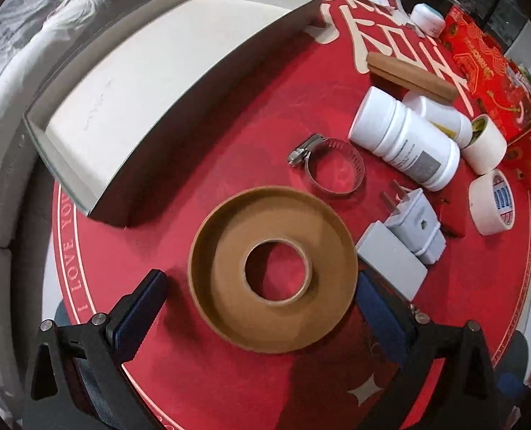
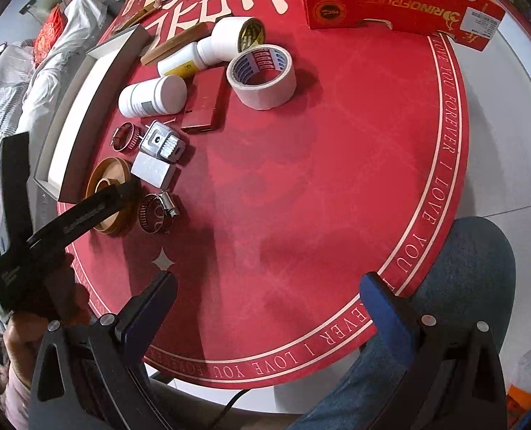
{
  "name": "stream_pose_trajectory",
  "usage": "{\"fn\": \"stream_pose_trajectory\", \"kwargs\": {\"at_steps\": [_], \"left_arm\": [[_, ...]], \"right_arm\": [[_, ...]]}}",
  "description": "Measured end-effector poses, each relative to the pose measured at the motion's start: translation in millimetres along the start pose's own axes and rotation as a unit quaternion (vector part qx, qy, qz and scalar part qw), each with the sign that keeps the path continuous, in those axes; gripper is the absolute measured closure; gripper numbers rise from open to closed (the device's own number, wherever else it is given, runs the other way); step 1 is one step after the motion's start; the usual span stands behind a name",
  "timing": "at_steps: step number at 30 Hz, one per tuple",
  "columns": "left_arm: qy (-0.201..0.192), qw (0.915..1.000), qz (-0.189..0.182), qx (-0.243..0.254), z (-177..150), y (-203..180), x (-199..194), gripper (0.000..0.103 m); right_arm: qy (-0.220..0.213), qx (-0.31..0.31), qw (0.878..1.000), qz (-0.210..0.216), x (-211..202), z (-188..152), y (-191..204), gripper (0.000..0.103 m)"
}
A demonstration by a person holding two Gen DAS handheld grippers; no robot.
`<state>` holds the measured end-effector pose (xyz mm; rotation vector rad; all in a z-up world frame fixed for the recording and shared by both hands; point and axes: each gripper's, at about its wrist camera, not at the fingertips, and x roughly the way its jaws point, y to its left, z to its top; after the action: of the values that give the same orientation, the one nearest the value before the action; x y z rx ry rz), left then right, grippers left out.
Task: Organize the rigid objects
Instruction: 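Move both tools toward the brown ring and tape roll, then lower left tool over brown ring while right tool approaches white masking tape roll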
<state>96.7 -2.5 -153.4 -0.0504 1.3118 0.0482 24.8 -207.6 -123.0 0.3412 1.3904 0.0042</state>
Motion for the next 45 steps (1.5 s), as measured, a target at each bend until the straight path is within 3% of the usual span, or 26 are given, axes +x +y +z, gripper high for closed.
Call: {"fn": "stream_pose_trajectory", "kwargs": {"at_steps": [6, 13, 25, 29, 36, 45], "left_arm": [[0.000, 0.9994, 0.010, -0.032, 8, 17, 0, 0.000], [0.004, 0.9996, 0.008, -0.027, 10, 24, 2, 0.000], [-0.003, 0.9994, 0.011, -0.032, 20, 6, 6, 0.000], [0.000, 0.9994, 0.010, -0.033, 15, 8, 4, 0.000], [-0.012, 0.9992, 0.012, -0.036, 14, 8, 4, 0.000], [-0.013, 0.9992, 0.011, -0.036, 9, 9, 3, 0.000]], "right_arm": [[0.002, -0.005, 1.000, -0.003, 1, -1, 2, 0.000], [-0.001, -0.012, 1.000, -0.016, 6, 13, 2, 0.000], [-0.059, -0.024, 0.995, -0.077, 13, 103, 5, 0.000], [-0.046, -0.023, 0.993, -0.103, 33, 122, 6, 0.000], [-0.017, -0.029, 0.993, -0.111, 68, 140, 12, 0.000], [-0.032, -0.040, 0.993, -0.110, 82, 155, 17, 0.000]]}}
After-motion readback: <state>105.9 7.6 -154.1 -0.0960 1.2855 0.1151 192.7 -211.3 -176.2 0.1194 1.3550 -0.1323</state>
